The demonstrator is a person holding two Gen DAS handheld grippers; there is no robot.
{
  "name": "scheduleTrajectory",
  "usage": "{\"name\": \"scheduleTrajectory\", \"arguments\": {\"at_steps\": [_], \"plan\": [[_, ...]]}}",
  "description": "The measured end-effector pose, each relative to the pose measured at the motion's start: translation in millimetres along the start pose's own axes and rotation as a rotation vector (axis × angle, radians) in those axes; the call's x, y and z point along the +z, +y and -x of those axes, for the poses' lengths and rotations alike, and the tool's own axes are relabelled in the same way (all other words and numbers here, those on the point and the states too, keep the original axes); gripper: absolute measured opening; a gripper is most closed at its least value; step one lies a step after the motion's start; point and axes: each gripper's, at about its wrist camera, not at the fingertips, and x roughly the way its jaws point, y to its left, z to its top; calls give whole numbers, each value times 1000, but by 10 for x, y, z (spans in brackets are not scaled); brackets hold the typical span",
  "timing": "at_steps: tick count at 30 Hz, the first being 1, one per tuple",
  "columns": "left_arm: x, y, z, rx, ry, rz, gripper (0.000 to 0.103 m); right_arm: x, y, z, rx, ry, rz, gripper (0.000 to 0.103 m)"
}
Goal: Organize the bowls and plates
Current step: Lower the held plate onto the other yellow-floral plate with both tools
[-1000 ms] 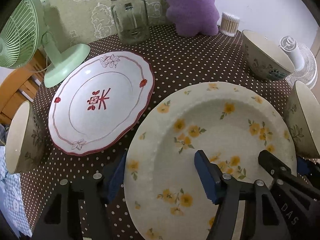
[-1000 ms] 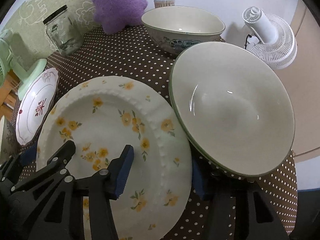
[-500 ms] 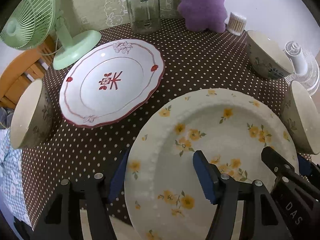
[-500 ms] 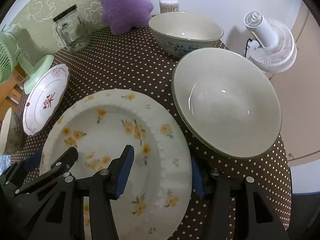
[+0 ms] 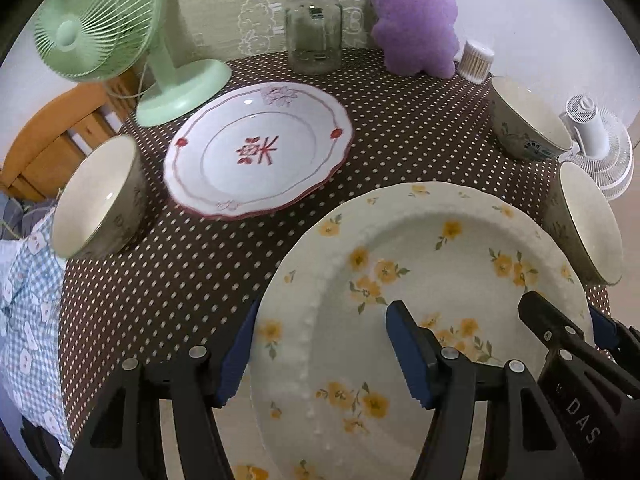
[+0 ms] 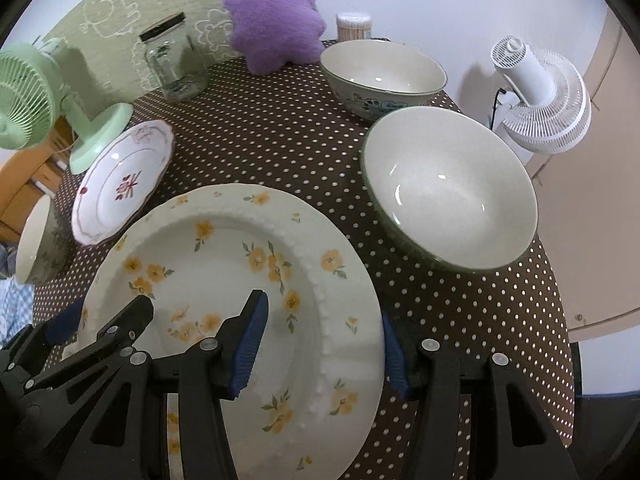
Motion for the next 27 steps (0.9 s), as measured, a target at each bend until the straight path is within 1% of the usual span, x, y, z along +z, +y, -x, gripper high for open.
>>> {"name": "scheduleTrajectory", "arguments": {"at_steps": [3,12,19,27], "plan": [[-55,91,72,-13,7,16,66,-67,64,67,8,-2,7,57],[-300,333,322,9,-29,32,66,-360,279,209,31,23,27,57],[-590,566,419,19,-12,49,66,-562,482,288,32,26,62,57],[-782,772,477,14,1,65,66,-745,689,394,25,12,87,57]]}}
